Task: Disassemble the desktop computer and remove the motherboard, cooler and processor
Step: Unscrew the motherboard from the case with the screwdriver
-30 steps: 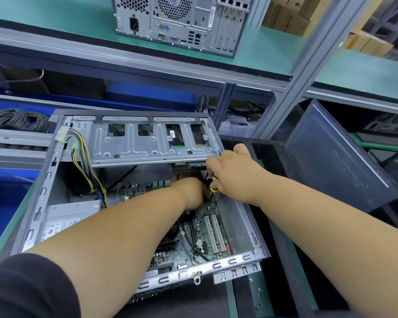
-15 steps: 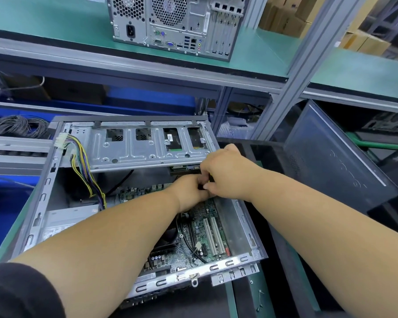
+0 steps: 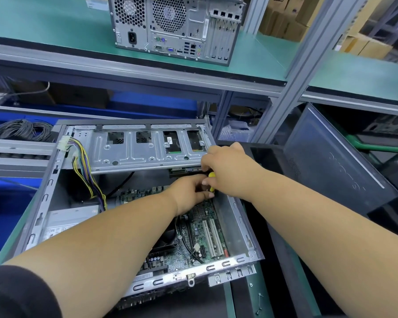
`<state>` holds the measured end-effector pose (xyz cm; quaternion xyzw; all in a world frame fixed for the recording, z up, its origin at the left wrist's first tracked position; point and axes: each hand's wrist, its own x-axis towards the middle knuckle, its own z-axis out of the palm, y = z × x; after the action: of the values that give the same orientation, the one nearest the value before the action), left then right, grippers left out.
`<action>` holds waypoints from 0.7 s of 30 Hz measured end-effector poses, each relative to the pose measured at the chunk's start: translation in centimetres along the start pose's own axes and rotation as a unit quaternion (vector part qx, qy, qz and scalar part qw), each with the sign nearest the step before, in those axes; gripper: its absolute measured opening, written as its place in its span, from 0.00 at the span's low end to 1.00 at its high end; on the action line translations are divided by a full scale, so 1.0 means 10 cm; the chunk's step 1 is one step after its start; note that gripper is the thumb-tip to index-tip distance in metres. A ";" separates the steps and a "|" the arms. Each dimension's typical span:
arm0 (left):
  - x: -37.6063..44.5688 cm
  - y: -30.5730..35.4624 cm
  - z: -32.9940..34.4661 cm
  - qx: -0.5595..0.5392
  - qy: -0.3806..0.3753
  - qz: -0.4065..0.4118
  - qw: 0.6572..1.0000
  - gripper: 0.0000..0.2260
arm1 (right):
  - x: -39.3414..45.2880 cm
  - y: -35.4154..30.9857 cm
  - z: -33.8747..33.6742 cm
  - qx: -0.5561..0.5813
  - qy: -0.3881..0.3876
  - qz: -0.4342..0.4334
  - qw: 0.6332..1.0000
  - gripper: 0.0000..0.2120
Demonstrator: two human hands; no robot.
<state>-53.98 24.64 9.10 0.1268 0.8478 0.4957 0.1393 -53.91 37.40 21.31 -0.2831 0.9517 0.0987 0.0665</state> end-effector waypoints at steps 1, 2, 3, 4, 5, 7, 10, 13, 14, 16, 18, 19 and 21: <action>0.00 0.00 0.00 -0.002 -0.001 -0.004 1.000 0.05 | 0.01 -0.02 -0.04 -0.013 -0.020 0.006 1.000 0.12; 0.00 -0.01 0.01 -0.007 -0.003 -0.007 1.000 0.05 | 0.03 -0.03 -0.07 -0.018 -0.044 0.012 0.999 0.11; 0.00 -0.02 0.00 -0.008 -0.007 -0.010 1.000 0.08 | 0.05 -0.04 -0.10 -0.019 -0.066 0.016 0.997 0.12; 0.00 -0.01 -0.01 -0.003 -0.009 -0.010 1.000 0.09 | 0.08 -0.06 -0.13 -0.018 -0.081 0.018 0.996 0.12; 0.00 0.00 -0.03 -0.003 -0.012 -0.012 1.000 0.09 | 0.09 -0.07 -0.15 -0.018 -0.093 0.018 0.995 0.13; 0.01 0.01 -0.03 -0.032 -0.027 -0.019 0.999 0.05 | 0.07 -0.08 -0.17 -0.015 -0.095 0.013 0.995 0.14; 0.00 0.04 -0.04 -0.047 -0.043 -0.018 0.998 0.10 | 0.01 -0.02 -0.09 0.042 0.003 -0.033 0.999 0.09; 0.01 0.03 -0.03 -0.034 -0.042 -0.015 0.998 0.07 | -0.01 0.03 -0.02 0.086 0.008 -0.045 0.995 0.11; 0.01 0.03 -0.03 -0.031 -0.041 -0.010 0.999 0.04 | 0.00 0.04 0.01 0.074 0.005 -0.042 0.996 0.13; 0.02 0.02 -0.01 -0.011 -0.038 -0.003 0.999 0.04 | -0.01 0.07 0.05 0.048 0.018 -0.029 0.998 0.15; 0.02 0.02 0.00 0.014 -0.036 -0.008 0.999 0.05 | 0.00 0.07 0.04 0.023 0.022 -0.011 0.999 0.19; 0.02 0.02 0.00 0.015 -0.037 -0.013 0.999 0.06 | -0.01 0.05 0.03 0.018 0.012 -0.004 1.000 0.18; 0.03 0.02 -0.01 0.010 -0.039 -0.026 0.999 0.07 | -0.01 0.00 -0.01 0.025 -0.015 -0.002 1.000 0.15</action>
<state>-54.28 24.76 9.30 0.1249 0.8496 0.4782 0.1841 -53.79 37.46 21.38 -0.2817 0.9523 0.0785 0.0876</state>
